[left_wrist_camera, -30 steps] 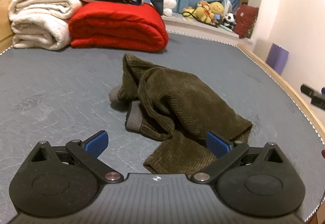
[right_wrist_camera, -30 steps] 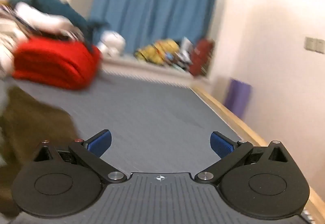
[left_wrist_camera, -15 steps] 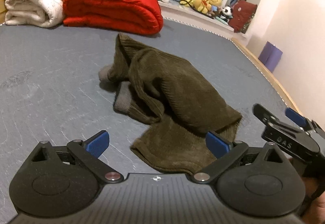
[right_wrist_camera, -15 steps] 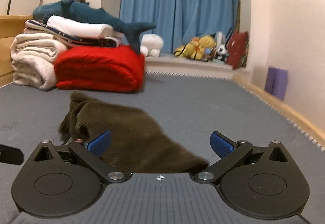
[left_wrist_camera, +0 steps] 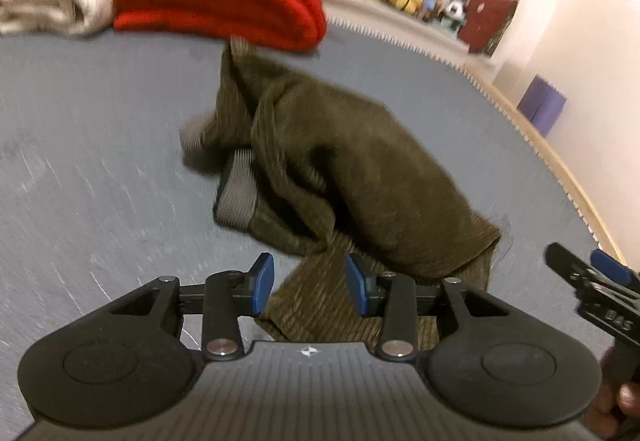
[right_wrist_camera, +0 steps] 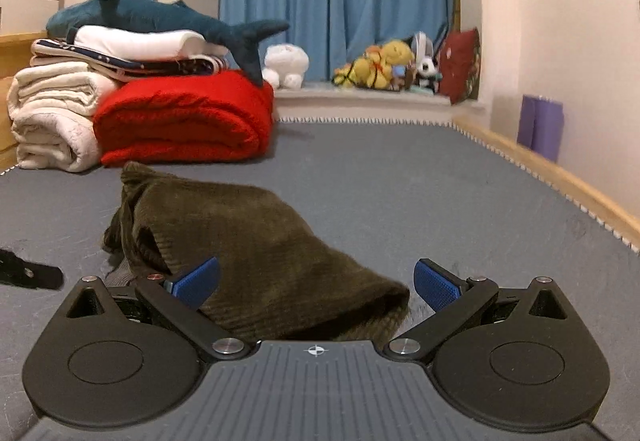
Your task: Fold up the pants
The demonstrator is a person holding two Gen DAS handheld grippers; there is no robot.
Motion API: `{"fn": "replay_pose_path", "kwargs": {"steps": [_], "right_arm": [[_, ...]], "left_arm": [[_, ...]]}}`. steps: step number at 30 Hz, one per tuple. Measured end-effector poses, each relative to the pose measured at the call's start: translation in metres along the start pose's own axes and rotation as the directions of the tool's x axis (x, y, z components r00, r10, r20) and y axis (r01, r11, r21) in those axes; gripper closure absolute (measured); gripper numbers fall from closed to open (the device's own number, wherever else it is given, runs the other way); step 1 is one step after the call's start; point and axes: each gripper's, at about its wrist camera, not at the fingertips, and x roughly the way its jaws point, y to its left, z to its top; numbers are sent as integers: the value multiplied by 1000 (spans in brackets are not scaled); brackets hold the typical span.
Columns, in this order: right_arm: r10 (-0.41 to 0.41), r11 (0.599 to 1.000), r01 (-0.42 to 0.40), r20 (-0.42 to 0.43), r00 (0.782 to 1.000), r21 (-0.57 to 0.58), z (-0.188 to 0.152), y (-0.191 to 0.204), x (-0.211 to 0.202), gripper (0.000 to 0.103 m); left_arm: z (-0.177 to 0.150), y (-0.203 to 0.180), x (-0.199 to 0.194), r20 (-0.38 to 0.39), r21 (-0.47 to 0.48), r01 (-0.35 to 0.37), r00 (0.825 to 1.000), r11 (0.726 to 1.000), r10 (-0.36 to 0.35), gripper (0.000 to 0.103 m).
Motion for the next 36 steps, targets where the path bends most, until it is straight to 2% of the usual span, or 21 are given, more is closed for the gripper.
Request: {"fn": "replay_pose_path", "kwargs": {"steps": [3, 6, 10, 11, 12, 13, 14, 16, 18, 19, 20, 21, 22, 23, 25, 26, 29, 31, 32, 33, 36], "right_arm": [[-6, 1000, 6, -59, 998, -8, -6, -5, 10, 2], [40, 998, -34, -150, 988, 45, -12, -12, 20, 11], [166, 977, -117, -300, 939, 177, -29, -20, 39, 14], [195, 969, -129, -333, 922, 210, -33, -22, 42, 14], [224, 959, -136, -368, 902, 251, -39, -23, 48, 14], [252, 946, -139, -397, 882, 292, -44, -23, 52, 14], [281, 933, -143, -420, 863, 331, -48, -26, 56, 14], [348, 896, -144, -463, 815, 419, -55, -30, 64, 14], [396, 858, -129, -479, 783, 498, -59, -34, 68, 15], [412, 840, -114, -485, 772, 531, -62, -37, 70, 15], [419, 825, -98, -487, 766, 557, -63, -40, 71, 16], [420, 813, -78, -489, 764, 576, -66, -44, 72, 25], [428, 805, -72, -493, 757, 588, -69, -47, 72, 44], [443, 795, -71, -497, 746, 602, -71, -49, 73, 55], [476, 777, -80, -499, 724, 625, -77, -50, 74, 89], [485, 779, -94, -500, 718, 620, -77, -47, 72, 92], [479, 795, -125, -488, 730, 593, -75, -41, 65, 93], [481, 791, -135, -471, 739, 596, -75, -37, 65, 87], [469, 797, -123, -477, 744, 592, -74, -35, 65, 79], [460, 798, -106, -486, 743, 593, -75, -33, 66, 53], [479, 796, -127, -487, 731, 592, -74, -24, 70, 36]], "left_arm": [[-6, 8, 35, -85, -20, -17, 996, 1000, 16, 58], [-16, 13, 66, -158, -21, -51, 986, 999, 47, 54], [-37, 7, 88, -185, 24, -48, 981, 999, 51, 56], [-42, -4, 87, -172, 82, -45, 983, 996, 59, 62], [-45, -10, 86, -185, 91, 4, 983, 996, 13, 90], [-47, -11, 85, -209, 46, 83, 975, 995, -72, 92], [-48, -13, 81, -223, -23, 195, 955, 981, -195, 92], [-47, -25, 72, -226, -21, 332, 917, 943, -328, 92], [-46, -31, 68, -243, 1, 407, 886, 914, -394, 92], [-45, -29, 72, -279, -21, 440, 860, 898, -427, 94], [-46, -25, 78, -321, -70, 476, 821, 877, -472, 95], [-46, -23, 81, -339, -98, 488, 803, 867, -491, 95], [-46, -22, 81, -344, -80, 473, 813, 877, -470, 93], [-44, -23, 77, -333, -41, 449, 836, 893, -436, 92], [-33, -19, 66, -266, -4, 391, 887, 921, -377, 91], [-25, -11, 61, -217, -21, 362, 908, 932, -358, 91], [-3, 13, 43, -69, -68, 259, 962, 964, -263, 88], [8, 24, 36, 5, -80, 197, 980, 977, -197, 74], [13, 30, 40, 20, -90, 167, 986, 982, -166, 70], [17, 36, 45, 15, -98, 144, 990, 985, -143, 64], [27, 51, 66, 7, -144, 75, 997, 987, -75, 64]]}}
